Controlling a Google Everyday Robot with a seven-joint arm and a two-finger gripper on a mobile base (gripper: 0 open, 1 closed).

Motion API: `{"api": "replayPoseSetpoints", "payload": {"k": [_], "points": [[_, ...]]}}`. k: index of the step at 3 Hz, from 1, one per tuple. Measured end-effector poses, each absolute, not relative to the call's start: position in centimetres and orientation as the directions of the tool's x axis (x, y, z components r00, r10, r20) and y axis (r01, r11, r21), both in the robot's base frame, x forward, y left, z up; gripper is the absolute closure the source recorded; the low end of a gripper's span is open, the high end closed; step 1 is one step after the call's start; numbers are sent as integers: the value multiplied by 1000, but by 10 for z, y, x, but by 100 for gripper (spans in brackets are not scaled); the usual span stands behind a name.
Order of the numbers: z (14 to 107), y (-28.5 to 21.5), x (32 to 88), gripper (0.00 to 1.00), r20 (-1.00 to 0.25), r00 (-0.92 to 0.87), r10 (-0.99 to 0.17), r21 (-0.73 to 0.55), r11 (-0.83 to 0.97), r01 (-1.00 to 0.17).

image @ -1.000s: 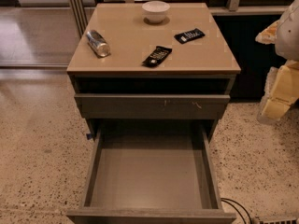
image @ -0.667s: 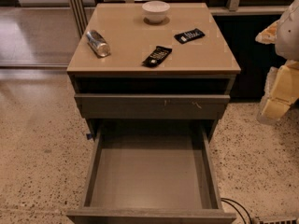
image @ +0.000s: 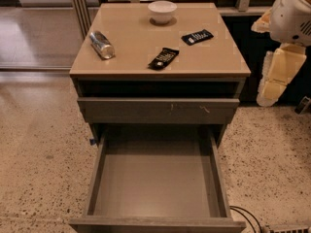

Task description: Place rxbar chocolate into middle drawer

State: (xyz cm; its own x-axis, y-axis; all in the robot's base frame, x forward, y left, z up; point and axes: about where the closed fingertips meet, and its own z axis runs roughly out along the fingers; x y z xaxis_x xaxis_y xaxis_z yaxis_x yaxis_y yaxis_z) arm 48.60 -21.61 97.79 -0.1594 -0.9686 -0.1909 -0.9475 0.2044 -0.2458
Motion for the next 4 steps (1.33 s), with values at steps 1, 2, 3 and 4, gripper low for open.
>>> {"api": "replayPoseSetpoints", "payload": {"k": [1,2,3,4], "points": [[976,-215,523,0,-201,-135,-970,-244,183,-952],[966,-214,562,0,-219,-121,-968,-248,175,-953],[943,-210,601,0,-255,-107,-961,-241,170,-955],[921,-194,629,0,-278,-70,-958,-228,137,-964]]}}
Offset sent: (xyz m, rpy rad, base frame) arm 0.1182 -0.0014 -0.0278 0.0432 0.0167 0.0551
